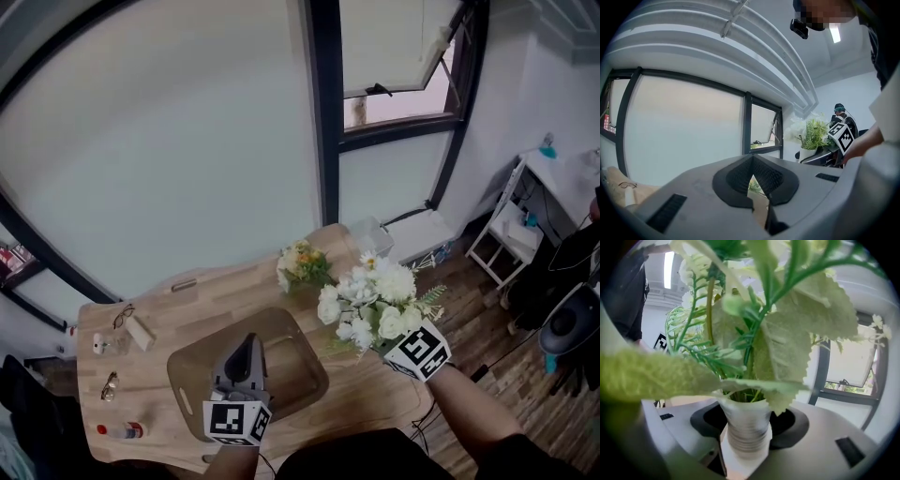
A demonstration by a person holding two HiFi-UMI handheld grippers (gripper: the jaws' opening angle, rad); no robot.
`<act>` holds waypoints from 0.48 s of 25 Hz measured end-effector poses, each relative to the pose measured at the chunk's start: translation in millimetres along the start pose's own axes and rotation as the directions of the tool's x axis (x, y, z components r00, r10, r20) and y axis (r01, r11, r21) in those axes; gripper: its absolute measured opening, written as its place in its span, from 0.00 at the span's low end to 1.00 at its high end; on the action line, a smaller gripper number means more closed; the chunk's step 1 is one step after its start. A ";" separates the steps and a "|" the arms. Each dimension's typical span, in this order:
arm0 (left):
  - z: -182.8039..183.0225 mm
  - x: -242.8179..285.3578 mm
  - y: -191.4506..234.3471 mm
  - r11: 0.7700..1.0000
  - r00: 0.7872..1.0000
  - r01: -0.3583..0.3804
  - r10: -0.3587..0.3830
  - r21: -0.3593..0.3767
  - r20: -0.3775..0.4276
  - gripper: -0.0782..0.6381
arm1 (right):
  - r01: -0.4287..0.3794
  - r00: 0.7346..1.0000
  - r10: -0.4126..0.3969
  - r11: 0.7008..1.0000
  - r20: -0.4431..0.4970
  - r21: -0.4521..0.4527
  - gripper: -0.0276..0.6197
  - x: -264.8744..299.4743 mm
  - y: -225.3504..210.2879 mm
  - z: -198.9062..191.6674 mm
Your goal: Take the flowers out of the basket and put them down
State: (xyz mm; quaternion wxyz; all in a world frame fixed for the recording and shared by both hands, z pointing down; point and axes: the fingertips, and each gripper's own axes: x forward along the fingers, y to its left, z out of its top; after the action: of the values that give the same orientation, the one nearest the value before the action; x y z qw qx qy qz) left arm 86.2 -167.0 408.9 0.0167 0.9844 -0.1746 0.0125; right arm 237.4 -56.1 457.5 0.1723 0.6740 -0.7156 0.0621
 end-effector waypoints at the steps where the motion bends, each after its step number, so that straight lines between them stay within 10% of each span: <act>1: -2.5 3.9 -0.5 1.000 1.000 0.001 -0.001 -0.003 -0.006 0.11 | 0.001 1.000 -0.001 1.000 -0.004 0.000 0.44 0.4 -0.6 -3.1; 12: -23.4 26.4 -3.5 1.000 0.999 -0.002 0.001 -0.010 -0.033 0.11 | -0.002 0.999 0.005 0.998 -0.050 0.065 0.44 14.4 -0.3 -53.4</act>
State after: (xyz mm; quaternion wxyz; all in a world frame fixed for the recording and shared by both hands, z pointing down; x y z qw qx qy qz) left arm 111.8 -171.9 433.0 0.0247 0.9838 -0.1751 0.0281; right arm 245.9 -52.6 512.1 0.1683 0.6763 -0.7098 0.1024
